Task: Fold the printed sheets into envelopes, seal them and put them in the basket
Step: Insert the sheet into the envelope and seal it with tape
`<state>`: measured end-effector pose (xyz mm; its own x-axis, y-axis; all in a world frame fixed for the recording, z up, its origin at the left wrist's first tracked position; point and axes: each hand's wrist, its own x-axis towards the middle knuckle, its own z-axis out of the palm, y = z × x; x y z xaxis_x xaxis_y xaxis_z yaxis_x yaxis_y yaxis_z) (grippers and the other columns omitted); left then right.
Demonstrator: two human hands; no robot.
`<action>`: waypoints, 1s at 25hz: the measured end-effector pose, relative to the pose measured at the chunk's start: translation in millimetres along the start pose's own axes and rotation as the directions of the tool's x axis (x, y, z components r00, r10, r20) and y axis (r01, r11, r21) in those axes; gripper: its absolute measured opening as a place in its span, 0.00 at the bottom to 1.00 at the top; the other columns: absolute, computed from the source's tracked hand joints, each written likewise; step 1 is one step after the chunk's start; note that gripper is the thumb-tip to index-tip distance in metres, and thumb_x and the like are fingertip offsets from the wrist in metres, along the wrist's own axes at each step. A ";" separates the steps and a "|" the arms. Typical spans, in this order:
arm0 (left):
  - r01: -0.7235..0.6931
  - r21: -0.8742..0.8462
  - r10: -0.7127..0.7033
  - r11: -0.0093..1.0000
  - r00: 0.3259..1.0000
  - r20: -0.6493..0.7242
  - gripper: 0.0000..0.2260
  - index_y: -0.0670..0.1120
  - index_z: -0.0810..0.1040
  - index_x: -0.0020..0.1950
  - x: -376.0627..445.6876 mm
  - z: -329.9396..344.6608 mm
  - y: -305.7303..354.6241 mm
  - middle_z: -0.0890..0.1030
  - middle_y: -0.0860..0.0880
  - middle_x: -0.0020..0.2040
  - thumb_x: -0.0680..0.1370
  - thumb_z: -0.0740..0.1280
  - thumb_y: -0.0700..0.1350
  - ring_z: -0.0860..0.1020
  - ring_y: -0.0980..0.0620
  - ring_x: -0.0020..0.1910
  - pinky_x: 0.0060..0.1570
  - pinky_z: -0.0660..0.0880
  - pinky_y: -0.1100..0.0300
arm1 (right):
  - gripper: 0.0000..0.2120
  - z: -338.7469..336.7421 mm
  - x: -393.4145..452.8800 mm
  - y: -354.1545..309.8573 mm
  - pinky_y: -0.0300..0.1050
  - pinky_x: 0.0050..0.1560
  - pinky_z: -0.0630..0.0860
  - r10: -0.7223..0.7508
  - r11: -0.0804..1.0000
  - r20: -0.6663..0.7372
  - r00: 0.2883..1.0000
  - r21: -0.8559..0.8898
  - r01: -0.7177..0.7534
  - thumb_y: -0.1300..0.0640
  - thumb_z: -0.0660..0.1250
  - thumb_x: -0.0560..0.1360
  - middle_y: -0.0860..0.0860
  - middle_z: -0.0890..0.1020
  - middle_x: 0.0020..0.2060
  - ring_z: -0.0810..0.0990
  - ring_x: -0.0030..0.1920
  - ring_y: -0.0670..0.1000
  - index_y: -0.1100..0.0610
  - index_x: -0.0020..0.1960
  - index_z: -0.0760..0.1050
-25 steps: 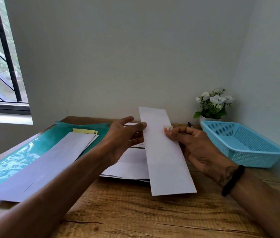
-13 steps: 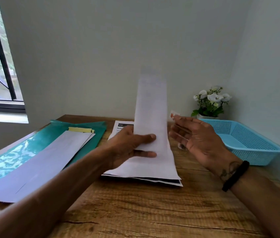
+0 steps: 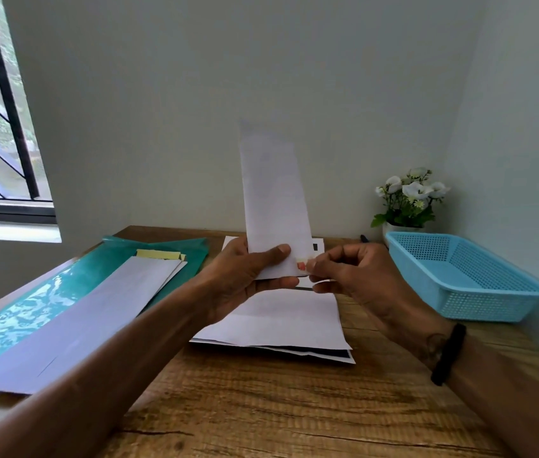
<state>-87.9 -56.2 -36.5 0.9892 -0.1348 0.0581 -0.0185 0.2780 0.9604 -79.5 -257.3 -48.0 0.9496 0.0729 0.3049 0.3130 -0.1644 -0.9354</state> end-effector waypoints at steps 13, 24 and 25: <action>-0.047 0.106 0.037 0.993 0.995 0.098 0.19 0.44 0.79 0.60 -0.1 -0.4 -2.6 0.87 0.45 0.52 0.70 0.77 0.36 0.87 0.45 0.52 0.50 0.85 0.55 | 0.06 1.6 -4.6 -3.0 0.51 0.50 0.87 -0.028 0.998 -0.020 0.999 -0.065 0.027 0.59 0.78 0.74 0.55 0.89 0.41 0.90 0.41 0.54 0.61 0.48 0.86; -0.021 0.068 0.017 0.997 0.999 0.048 0.18 0.41 0.78 0.62 2.9 -1.1 -4.0 0.84 0.42 0.56 0.75 0.74 0.31 0.88 0.45 0.48 0.46 0.86 0.56 | 0.06 1.5 -4.3 -3.7 0.47 0.49 0.87 -0.025 0.998 -0.008 1.000 -0.053 0.025 0.60 0.78 0.74 0.56 0.89 0.42 0.90 0.41 0.53 0.62 0.49 0.86; -0.020 0.061 0.017 0.998 0.998 0.055 0.18 0.40 0.78 0.63 3.1 -1.3 -4.1 0.84 0.42 0.55 0.75 0.73 0.31 0.88 0.45 0.48 0.46 0.86 0.56 | 0.06 1.4 -4.1 -3.6 0.47 0.48 0.87 -0.026 0.998 -0.010 1.000 -0.056 0.025 0.60 0.78 0.74 0.56 0.89 0.42 0.90 0.41 0.53 0.62 0.49 0.86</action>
<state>-84.5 -56.5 -40.6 0.9793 -0.1819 0.0888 -0.0470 0.2225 0.9738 -84.5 -255.7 -46.1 0.9414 0.0677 0.3306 0.3373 -0.2170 -0.9160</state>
